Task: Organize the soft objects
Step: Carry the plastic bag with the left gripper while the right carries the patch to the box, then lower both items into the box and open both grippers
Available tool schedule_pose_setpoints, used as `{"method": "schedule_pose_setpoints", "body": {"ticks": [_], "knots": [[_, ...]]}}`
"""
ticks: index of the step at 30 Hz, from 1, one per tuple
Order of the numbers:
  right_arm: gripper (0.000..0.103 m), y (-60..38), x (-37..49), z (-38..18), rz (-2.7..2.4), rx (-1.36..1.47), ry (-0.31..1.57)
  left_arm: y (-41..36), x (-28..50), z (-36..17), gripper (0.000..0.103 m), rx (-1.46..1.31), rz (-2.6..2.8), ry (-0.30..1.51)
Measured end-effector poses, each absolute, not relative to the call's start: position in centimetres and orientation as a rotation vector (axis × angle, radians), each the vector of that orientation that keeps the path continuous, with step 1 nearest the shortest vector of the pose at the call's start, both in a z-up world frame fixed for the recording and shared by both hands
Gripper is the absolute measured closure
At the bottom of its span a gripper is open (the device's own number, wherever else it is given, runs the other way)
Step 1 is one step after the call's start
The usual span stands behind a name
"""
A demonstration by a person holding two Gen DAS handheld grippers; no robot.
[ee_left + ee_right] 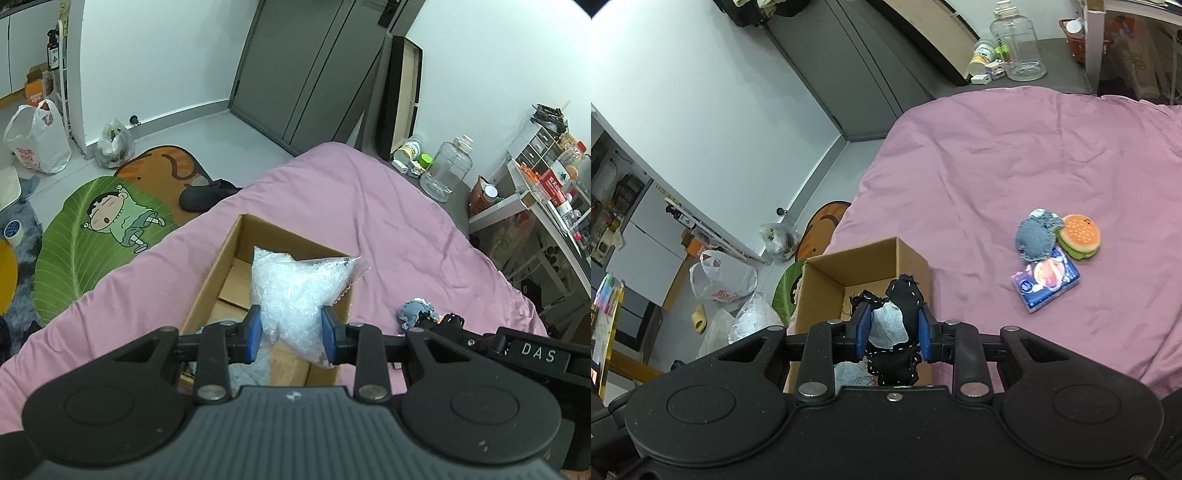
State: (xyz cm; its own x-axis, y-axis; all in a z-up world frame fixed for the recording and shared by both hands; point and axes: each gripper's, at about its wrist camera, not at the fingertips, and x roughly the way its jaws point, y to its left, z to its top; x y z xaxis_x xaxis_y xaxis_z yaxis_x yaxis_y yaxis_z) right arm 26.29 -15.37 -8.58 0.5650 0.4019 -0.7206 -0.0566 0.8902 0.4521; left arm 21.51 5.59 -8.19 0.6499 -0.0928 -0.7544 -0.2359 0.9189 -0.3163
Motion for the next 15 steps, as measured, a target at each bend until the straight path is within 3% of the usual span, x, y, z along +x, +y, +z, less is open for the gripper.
{"method": "schedule_pose_setpoints", "body": {"ticks": [15], "knots": [[0.076, -12.6, 28.8, -9.8, 0.281, 0.368, 0.982, 8.0, 24.2, -11.4, 0.071, -0.465, 0.094, 0.940]]}}
